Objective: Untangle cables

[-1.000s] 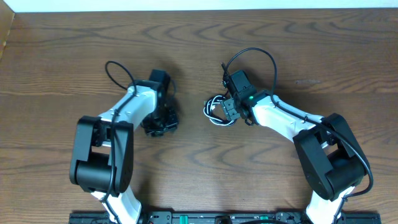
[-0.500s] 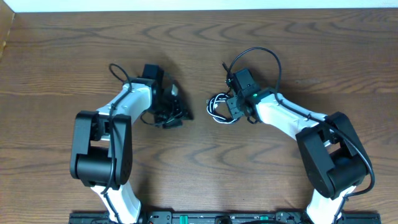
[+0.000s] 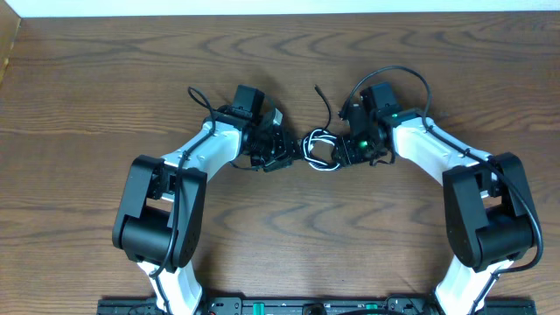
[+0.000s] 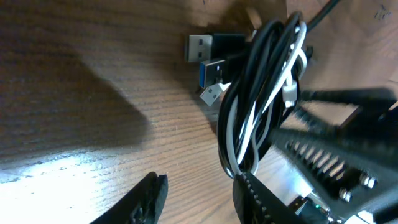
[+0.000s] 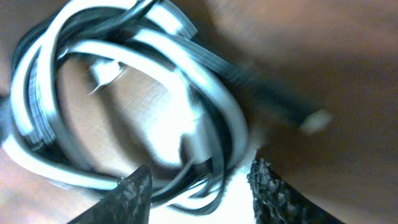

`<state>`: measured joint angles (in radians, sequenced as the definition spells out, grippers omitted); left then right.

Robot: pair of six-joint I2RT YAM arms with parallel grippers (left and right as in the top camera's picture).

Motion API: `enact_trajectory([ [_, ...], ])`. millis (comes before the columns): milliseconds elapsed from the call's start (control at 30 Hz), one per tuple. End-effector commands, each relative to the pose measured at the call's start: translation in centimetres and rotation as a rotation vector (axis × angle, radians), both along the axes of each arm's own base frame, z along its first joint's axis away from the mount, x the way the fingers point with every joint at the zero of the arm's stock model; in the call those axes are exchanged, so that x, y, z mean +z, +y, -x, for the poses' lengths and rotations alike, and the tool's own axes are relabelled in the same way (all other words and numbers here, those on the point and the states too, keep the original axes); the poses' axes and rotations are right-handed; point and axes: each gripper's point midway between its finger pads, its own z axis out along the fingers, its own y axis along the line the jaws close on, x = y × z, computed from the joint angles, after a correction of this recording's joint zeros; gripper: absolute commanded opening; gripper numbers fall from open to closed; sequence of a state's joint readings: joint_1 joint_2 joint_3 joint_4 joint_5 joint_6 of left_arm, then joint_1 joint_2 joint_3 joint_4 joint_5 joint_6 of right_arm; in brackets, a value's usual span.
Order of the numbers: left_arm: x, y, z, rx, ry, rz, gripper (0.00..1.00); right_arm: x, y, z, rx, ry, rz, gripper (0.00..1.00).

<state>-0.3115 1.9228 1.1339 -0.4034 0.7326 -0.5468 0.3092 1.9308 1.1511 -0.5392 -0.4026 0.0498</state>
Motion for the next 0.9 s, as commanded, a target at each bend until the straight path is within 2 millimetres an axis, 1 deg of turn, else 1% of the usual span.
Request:
enact_trajectory([
  [0,0.0,0.1,-0.8,0.05,0.014,-0.016,0.39,-2.2,0.9,3.7,0.042,0.162,-0.091,0.42],
  [100,-0.1,0.2,-1.3,0.083,0.015,-0.026,0.39,-1.8,1.6,4.3,0.052,0.191,-0.138,0.43],
  [200,0.2,0.0,-2.0,0.101,-0.003,-0.011,0.39,-1.3,1.7,4.1,0.053,0.19,-0.152,0.45],
  [300,0.3,-0.1,-2.3,0.111,-0.01,-0.005,0.39,0.8,2.9,3.3,0.066,0.192,-0.24,0.45],
  [333,0.2,-0.1,-2.2,0.111,-0.008,-0.006,0.37,1.5,3.3,3.1,0.071,0.189,-0.265,0.45],
  [400,0.1,0.0,-2.0,0.111,0.003,-0.01,0.3,2.4,3.7,2.2,0.076,0.164,-0.278,0.4],
  [433,0.0,0.0,-1.8,0.11,0.012,-0.014,0.28,2.6,3.6,1.7,0.075,0.149,-0.27,0.39],
  [567,-0.6,0.1,-0.7,0.103,0.047,-0.027,0.27,2.6,3.3,0.6,0.069,0.108,-0.231,0.41],
  [667,-1.2,0.3,0.2,0.083,0.065,-0.04,0.27,2.9,3.5,0.5,0.074,0.102,-0.247,0.43],
  [767,-1.2,0.3,0.7,0.054,0.063,-0.037,0.27,3.4,4.1,0.7,0.085,0.112,-0.292,0.45],
  [867,-1.1,0.2,0.7,0.043,0.055,-0.03,0.21,3.4,4.1,0.7,0.086,0.112,-0.294,0.48],
])
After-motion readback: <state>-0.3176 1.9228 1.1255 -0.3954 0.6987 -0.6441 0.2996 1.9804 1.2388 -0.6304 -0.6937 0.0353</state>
